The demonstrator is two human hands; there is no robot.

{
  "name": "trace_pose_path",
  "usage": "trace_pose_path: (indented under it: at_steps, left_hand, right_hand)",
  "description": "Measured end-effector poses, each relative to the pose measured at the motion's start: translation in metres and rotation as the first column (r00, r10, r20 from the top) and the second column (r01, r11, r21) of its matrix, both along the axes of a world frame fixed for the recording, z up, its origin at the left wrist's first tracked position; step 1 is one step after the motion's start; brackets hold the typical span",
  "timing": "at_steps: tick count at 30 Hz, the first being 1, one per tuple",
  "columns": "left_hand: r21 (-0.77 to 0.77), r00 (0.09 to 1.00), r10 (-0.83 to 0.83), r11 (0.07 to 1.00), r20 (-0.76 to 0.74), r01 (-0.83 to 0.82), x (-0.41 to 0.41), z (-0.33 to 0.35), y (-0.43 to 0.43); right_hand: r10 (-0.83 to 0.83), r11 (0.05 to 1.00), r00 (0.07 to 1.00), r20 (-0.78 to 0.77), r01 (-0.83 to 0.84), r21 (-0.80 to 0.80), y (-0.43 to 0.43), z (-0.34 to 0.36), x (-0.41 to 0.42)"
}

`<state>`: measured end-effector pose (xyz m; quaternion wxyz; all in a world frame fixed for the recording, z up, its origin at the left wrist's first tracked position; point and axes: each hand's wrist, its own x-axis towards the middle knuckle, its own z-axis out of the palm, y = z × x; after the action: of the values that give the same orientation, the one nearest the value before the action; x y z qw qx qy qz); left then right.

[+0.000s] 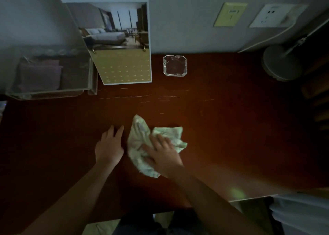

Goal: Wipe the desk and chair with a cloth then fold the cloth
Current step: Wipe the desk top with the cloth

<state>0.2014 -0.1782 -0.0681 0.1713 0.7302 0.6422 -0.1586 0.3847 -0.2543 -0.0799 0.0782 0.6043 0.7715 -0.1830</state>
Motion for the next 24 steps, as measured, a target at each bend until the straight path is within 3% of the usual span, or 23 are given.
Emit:
trace_pose_path:
  at_steps: [4, 6, 8, 10, 13, 16, 20, 22, 24]
  left_hand:
    - [0.107, 0.997, -0.075, 0.992, 0.016, 0.073, -0.005, 0.0, 0.0]
    - [0.118, 0.994, -0.107, 0.987, 0.009, 0.105, -0.012, -0.003, 0.0]
    - [0.12, 0.991, -0.13, 0.984, -0.008, 0.13, -0.022, -0.005, 0.001]
    - [0.12, 0.994, -0.107, 0.987, 0.001, 0.106, -0.032, -0.006, 0.001]
    - [0.125, 1.0, -0.021, 0.992, 0.01, 0.02, -0.049, -0.007, 0.002]
    - [0.141, 0.999, 0.028, 0.989, 0.026, -0.031, -0.063, -0.007, 0.005]
    - [0.123, 0.995, 0.079, 0.989, 0.065, -0.086, -0.058, -0.005, 0.01]
    - [0.106, 0.99, 0.121, 0.986, 0.077, -0.129, -0.054, -0.004, 0.013]
    - [0.113, 0.993, 0.108, 0.987, 0.056, -0.114, -0.054, -0.005, 0.014]
  right_hand:
    - [-0.417, 0.907, 0.908, 0.044, 0.419, -0.05, -0.008, -0.007, 0.071]
    - [-0.647, 0.762, 0.759, 0.07, 0.644, 0.065, -0.015, -0.007, 0.099]
    - [-0.814, 0.579, 0.571, 0.106, 0.812, 0.078, -0.02, -0.001, 0.114]
    - [-0.861, 0.506, 0.491, 0.132, 0.852, 0.135, -0.021, 0.001, 0.117]
    - [-0.81, 0.585, 0.575, 0.116, 0.806, 0.09, -0.009, -0.004, 0.098]
    - [-0.693, 0.721, 0.719, 0.058, 0.691, 0.055, 0.012, -0.01, 0.055]
    - [-0.281, 0.958, 0.959, 0.039, 0.283, -0.048, 0.037, -0.007, -0.033]
    - [-0.058, 0.995, 0.997, 0.06, 0.062, -0.072, 0.042, -0.003, -0.069]
    - [0.048, 0.996, 0.995, 0.083, -0.042, -0.077, 0.043, -0.001, -0.084]
